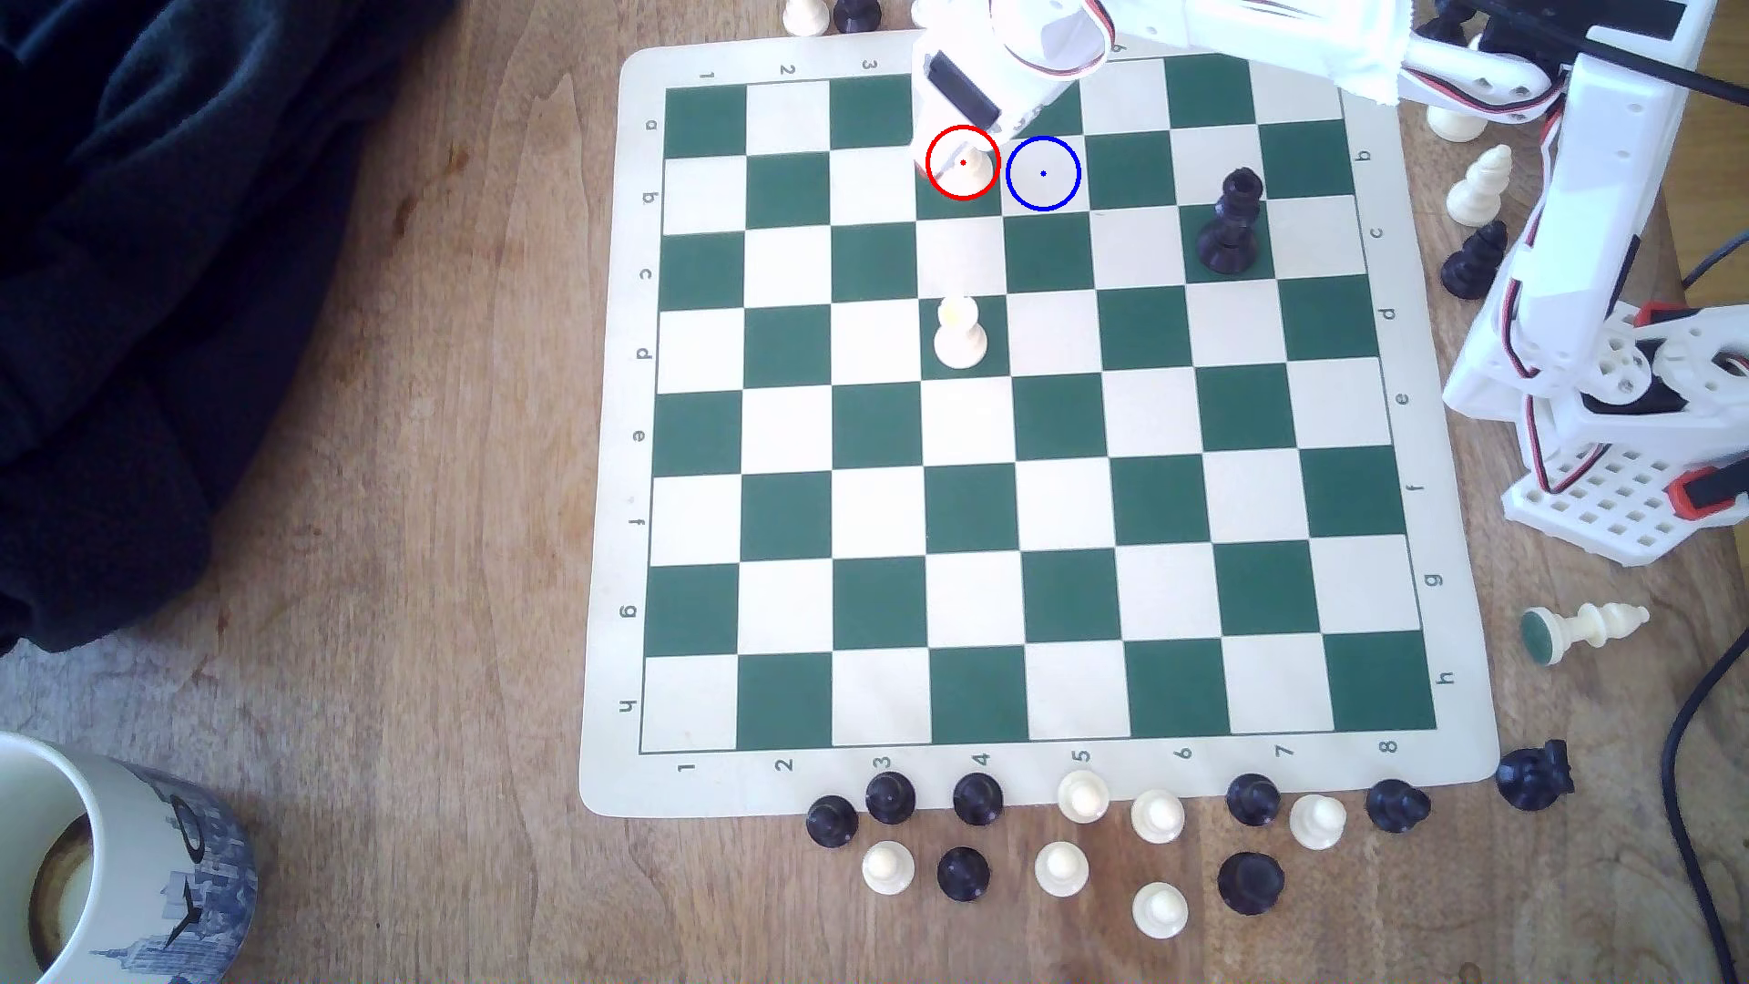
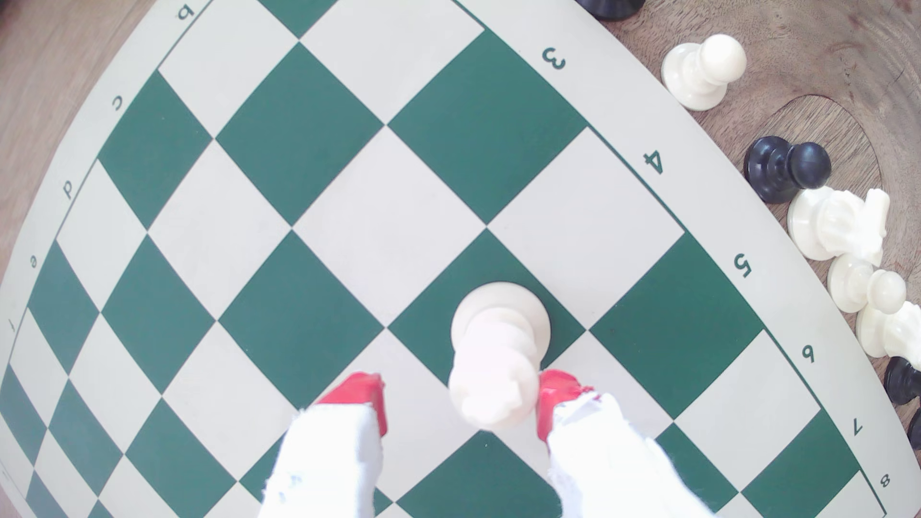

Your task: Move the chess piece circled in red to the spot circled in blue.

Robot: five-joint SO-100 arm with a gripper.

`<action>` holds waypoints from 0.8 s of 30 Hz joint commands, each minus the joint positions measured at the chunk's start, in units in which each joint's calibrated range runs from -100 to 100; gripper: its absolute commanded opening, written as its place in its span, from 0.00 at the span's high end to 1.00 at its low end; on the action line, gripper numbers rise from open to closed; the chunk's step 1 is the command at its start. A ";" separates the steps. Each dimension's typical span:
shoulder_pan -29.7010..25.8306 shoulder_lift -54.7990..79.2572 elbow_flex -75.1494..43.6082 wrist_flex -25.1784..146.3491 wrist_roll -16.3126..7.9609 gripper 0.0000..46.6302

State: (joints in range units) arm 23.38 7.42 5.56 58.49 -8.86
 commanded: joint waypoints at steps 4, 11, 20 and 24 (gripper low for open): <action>0.52 -1.64 -3.84 -1.57 0.10 0.71; 0.20 -1.47 -3.84 -1.65 0.10 0.72; -0.03 -1.47 -3.84 -1.65 0.59 0.83; -0.11 -1.47 -3.84 -1.65 0.59 0.84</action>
State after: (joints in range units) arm 23.82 7.42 5.56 57.61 -8.38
